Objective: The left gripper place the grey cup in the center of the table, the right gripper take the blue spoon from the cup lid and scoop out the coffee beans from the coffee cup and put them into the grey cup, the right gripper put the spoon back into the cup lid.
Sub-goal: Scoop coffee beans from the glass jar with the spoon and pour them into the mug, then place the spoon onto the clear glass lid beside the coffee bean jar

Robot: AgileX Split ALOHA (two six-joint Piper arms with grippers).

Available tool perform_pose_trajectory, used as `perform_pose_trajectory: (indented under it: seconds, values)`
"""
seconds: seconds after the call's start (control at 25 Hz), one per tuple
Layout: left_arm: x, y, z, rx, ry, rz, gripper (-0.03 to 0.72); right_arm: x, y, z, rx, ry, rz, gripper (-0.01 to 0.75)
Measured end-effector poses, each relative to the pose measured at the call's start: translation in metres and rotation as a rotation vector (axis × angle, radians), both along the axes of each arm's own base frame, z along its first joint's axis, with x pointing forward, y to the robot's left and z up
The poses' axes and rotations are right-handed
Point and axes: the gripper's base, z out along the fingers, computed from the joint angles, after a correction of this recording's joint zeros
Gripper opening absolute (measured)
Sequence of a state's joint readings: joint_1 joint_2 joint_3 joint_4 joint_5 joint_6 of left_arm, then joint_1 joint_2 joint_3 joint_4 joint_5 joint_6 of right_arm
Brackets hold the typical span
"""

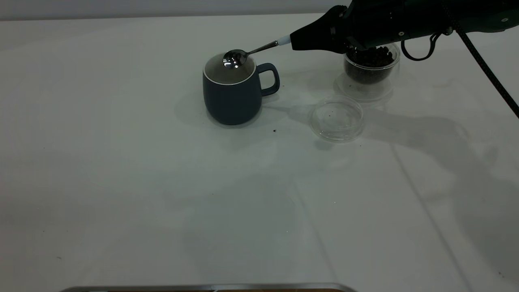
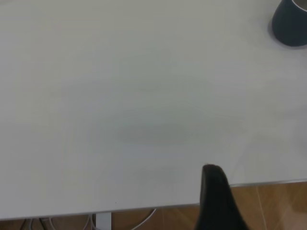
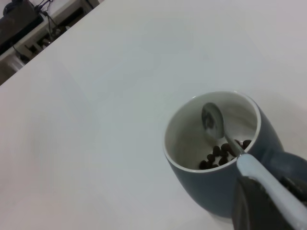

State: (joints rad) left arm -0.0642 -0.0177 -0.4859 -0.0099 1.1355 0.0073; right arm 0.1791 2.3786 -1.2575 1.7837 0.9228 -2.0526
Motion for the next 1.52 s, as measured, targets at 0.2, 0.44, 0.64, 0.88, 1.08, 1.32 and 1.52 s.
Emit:
perform_pose_trajectory:
  seconds: [0.2,0.44,0.64,0.88,1.08,1.32,1.52]
  values:
    - [0.000,0.000,0.000,-0.006,0.000,0.005,0.517,-0.001,-0.001,0.012,0.103,0.233,-0.121,0.107]
    - [0.000,0.000,0.000,-0.002,0.000,0.001,0.517,-0.024,-0.026,0.041,0.193,0.448,-0.278,0.107]
    - [0.000,0.000,0.000,-0.002,0.000,0.001,0.517,-0.059,-0.064,0.036,0.212,0.594,-0.414,0.107]
    - [0.000,0.000,0.000,-0.002,0.000,0.001,0.517,-0.093,-0.096,0.017,0.206,0.727,-0.542,0.107]
    - [0.000,0.000,0.000,-0.002,0.000,0.001,0.517,-0.096,-0.112,0.010,0.168,0.744,-0.628,0.107]
    - [0.000,0.000,0.000,-0.002,0.000,0.001,0.517,-0.090,-0.120,0.006,0.093,0.730,-0.695,0.107]
    - [0.000,0.000,0.000,0.000,0.000,0.000,0.517,-0.077,-0.122,0.005,0.098,0.716,-0.709,0.107]
